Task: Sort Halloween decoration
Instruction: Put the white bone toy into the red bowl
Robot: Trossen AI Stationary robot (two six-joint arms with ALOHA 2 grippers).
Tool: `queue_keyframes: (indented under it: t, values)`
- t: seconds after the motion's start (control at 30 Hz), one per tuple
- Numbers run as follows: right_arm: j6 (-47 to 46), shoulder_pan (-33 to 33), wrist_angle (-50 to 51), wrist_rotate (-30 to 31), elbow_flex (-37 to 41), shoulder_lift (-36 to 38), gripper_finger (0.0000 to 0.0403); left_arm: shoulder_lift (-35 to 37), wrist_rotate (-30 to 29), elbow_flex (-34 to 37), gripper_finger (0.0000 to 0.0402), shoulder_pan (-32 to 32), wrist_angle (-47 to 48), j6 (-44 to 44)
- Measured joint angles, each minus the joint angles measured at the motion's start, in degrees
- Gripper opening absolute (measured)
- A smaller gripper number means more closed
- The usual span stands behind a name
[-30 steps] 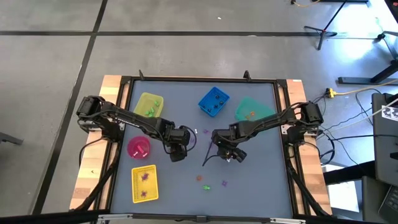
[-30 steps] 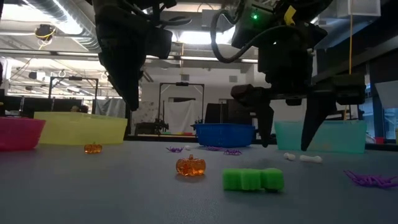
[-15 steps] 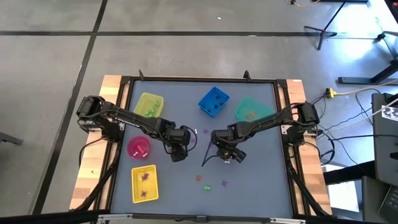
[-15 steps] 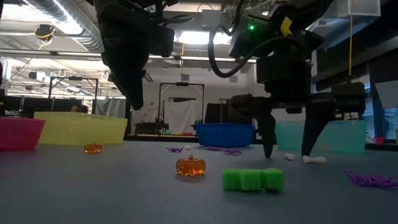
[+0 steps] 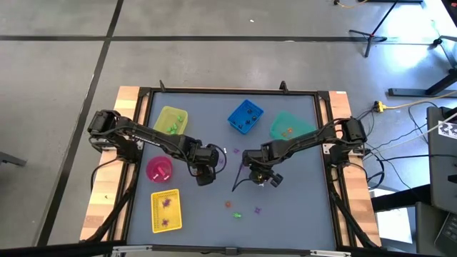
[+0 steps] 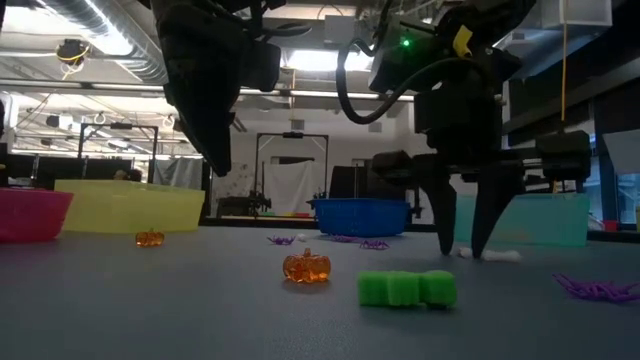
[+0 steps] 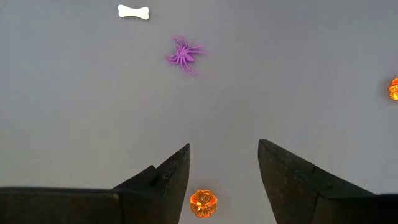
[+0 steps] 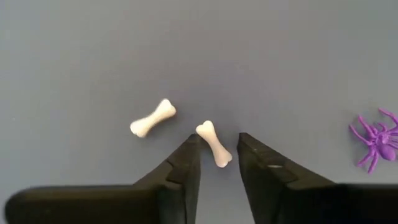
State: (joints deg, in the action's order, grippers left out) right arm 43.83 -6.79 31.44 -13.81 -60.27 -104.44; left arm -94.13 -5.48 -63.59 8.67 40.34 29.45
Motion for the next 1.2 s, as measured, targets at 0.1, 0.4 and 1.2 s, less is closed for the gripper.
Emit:
queue_keyframes:
  t: [0.1,0.4,1.2]
  values:
    - [0.0,0.0,0.0,0.1,0.0,0.0,0.0091,0.0,0.0,0.0,0.0173,0.0,0.0,0.0]
    - [0.0,0.1,0.0,0.1,0.0,0.0,0.0055,0.0,0.0,0.0,0.0173,0.0,0.0,0.0]
    - [-10.9,0.1,-1.2,0.3,-3.4,-0.3,0.0026,0.0,0.0,0.0,0.0172,0.5,-1.8,-4.5]
